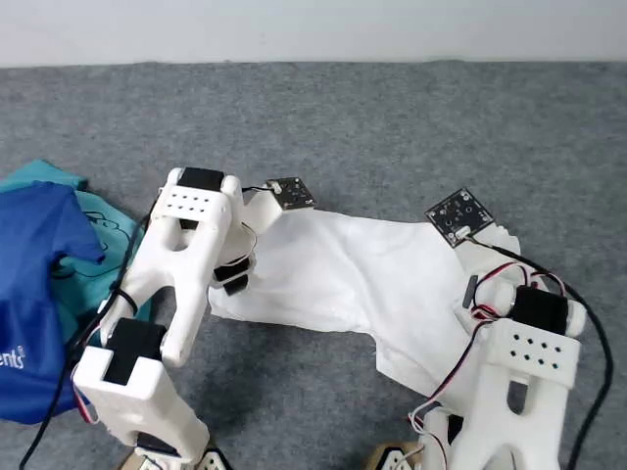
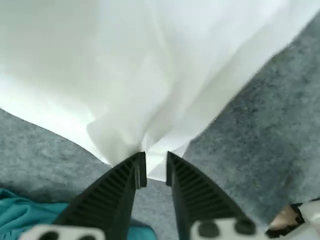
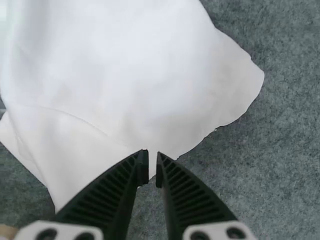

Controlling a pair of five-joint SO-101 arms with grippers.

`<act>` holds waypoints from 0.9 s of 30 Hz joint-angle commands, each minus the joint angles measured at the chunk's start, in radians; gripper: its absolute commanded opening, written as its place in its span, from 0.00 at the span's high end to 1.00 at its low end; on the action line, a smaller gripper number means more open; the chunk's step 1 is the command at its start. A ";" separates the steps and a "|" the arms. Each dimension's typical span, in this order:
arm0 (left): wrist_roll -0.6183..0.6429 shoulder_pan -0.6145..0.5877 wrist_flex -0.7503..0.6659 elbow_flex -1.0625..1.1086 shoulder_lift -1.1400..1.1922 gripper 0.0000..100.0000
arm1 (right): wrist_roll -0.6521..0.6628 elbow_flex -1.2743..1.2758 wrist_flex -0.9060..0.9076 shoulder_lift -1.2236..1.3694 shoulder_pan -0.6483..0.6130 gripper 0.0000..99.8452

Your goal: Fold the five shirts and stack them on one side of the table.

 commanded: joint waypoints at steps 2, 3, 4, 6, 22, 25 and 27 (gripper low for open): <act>0.044 -0.009 0.037 -0.102 -0.058 0.88 | -0.008 -0.006 0.022 -0.005 -0.005 0.96; 0.048 -0.014 0.037 -0.117 -0.058 0.86 | -0.008 -0.006 0.024 -0.005 -0.005 0.96; 0.048 -0.020 0.035 -0.127 -0.057 0.86 | -0.008 -0.006 0.025 -0.005 -0.004 0.96; 0.048 -0.037 0.031 -0.143 -0.051 0.85 | -0.008 -0.006 0.031 -0.008 -0.004 0.96; 0.048 -0.054 0.006 -0.134 0.077 0.85 | -0.008 -0.006 0.036 -0.013 -0.004 0.96; 0.048 -0.014 0.008 -0.134 0.083 0.91 | -0.008 -0.006 0.036 -0.013 -0.004 0.96; 0.044 0.005 0.009 -0.131 0.086 0.96 | -0.008 -0.006 0.036 -0.013 -0.004 0.96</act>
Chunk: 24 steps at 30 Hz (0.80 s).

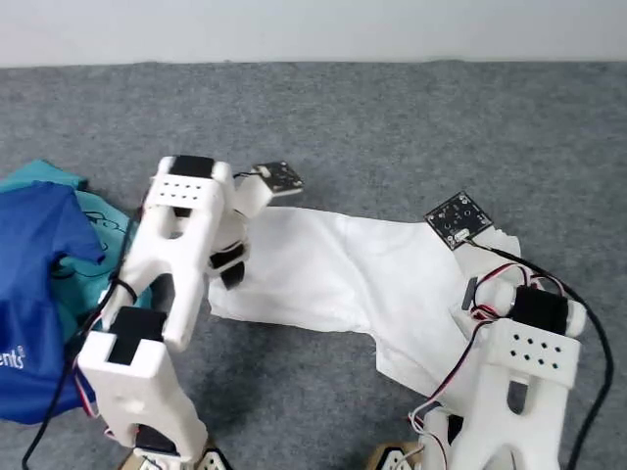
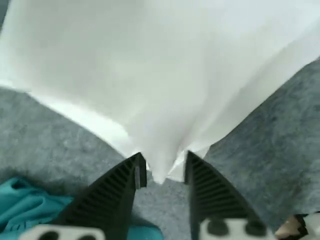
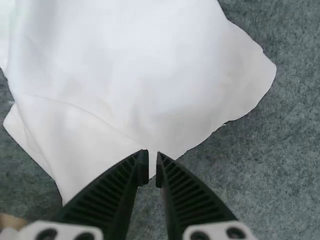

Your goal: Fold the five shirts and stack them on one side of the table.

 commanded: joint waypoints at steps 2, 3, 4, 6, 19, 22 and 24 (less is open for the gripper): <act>0.005 0.040 0.015 -0.022 -0.008 0.99 | -0.008 -0.006 0.005 -0.013 -0.004 0.96; 0.003 0.041 0.026 -0.022 -0.008 0.98 | -0.008 -0.006 0.005 -0.015 -0.004 0.96; 0.003 0.041 0.038 -0.022 -0.008 0.99 | -0.008 -0.006 0.005 -0.015 -0.004 0.96; 0.000 0.040 0.068 -0.022 -0.008 0.99 | -0.008 -0.006 0.005 -0.015 -0.004 0.96; -0.054 0.008 0.158 0.062 -0.097 0.99 | -0.008 -0.006 0.005 -0.015 -0.004 0.96; -0.078 0.008 0.155 0.140 -0.107 0.99 | -0.008 -0.006 0.005 -0.015 -0.004 0.96; -0.081 0.002 0.147 0.170 -0.107 0.99 | -0.008 -0.006 0.005 -0.015 -0.004 0.96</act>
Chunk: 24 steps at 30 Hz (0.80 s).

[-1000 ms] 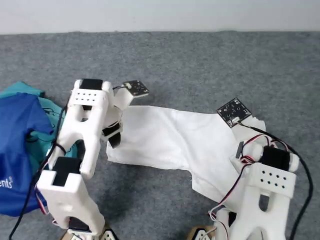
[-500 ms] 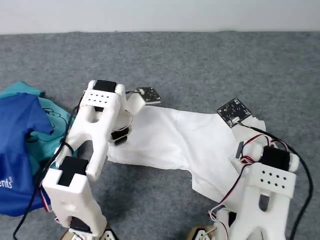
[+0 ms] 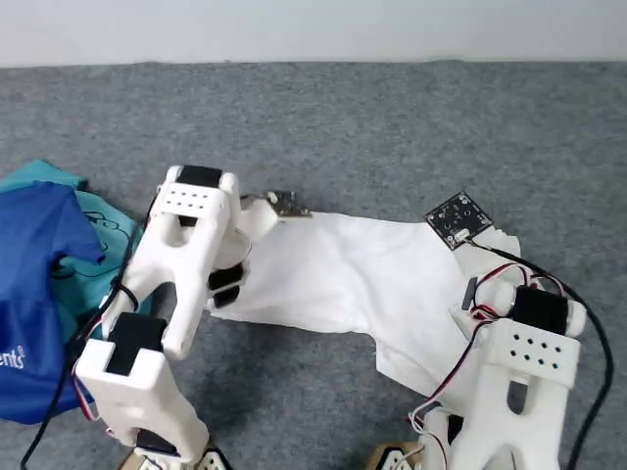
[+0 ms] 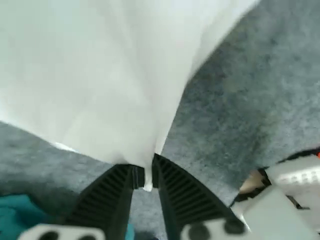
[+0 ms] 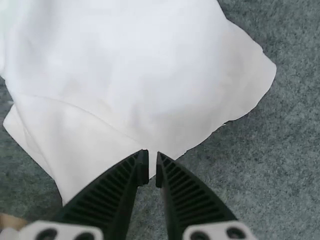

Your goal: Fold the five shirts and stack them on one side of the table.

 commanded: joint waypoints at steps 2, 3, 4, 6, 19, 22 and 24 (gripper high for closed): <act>-0.012 -0.020 -0.005 0.031 -0.054 0.98 | -0.008 -0.006 0.005 -0.015 -0.004 0.96; -0.011 -0.023 -0.017 0.027 -0.054 0.98 | -0.008 -0.006 0.005 -0.013 -0.004 0.96; -0.011 -0.023 -0.032 0.025 -0.054 0.98 | -0.008 -0.006 0.005 -0.012 -0.004 0.96; 0.017 -0.023 -0.054 0.025 -0.058 0.95 | -0.008 -0.006 0.005 -0.012 -0.004 0.96; 0.150 -0.081 0.009 -0.289 -0.061 0.83 | -0.025 -0.014 -0.051 -0.005 0.010 0.96; 0.235 -0.081 0.020 -0.401 -0.054 0.88 | -0.118 -0.044 -0.093 0.005 0.015 0.96; 0.290 -0.072 -0.005 -0.438 -0.046 0.92 | -0.160 -0.071 -0.108 0.050 0.010 0.96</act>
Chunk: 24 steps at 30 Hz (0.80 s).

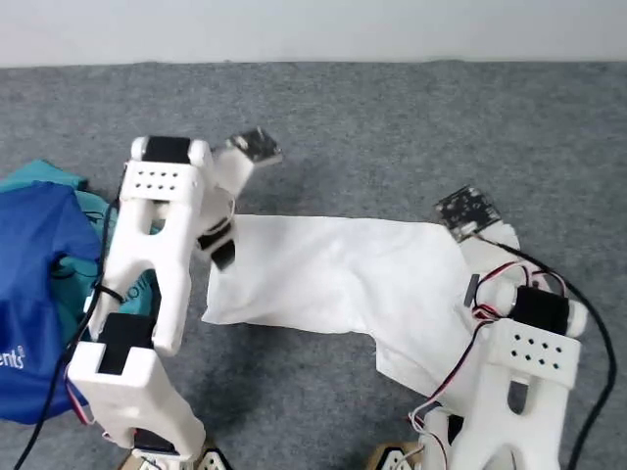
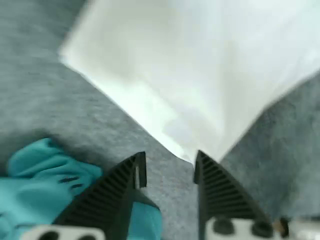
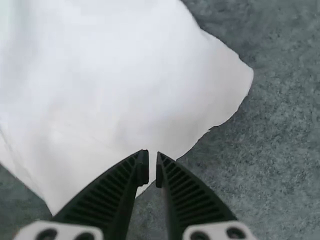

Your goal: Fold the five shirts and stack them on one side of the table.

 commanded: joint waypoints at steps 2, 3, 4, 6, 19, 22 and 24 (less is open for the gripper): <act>0.087 0.034 -0.035 -0.085 -0.017 0.96 | -0.089 -0.095 -0.058 0.119 -0.010 0.96; 0.092 0.046 -0.048 -0.084 0.003 0.97 | -0.107 -0.110 -0.070 0.166 -0.018 0.96; 0.094 0.058 -0.060 -0.084 0.029 0.98 | -0.126 -0.133 -0.076 0.219 -0.022 0.96; 0.101 0.080 -0.081 -0.090 0.083 0.98 | -0.173 -0.203 -0.074 0.328 -0.044 0.96; 0.201 0.074 -0.328 -0.091 0.334 0.98 | -0.262 -0.606 -0.068 0.920 -0.076 0.96; 0.199 0.052 -0.353 -0.127 0.400 0.98 | -0.262 -0.674 -0.067 1.032 -0.039 0.96; 0.199 0.021 -0.347 -0.197 0.454 0.98 | -0.262 -0.713 -0.065 1.087 -0.010 0.96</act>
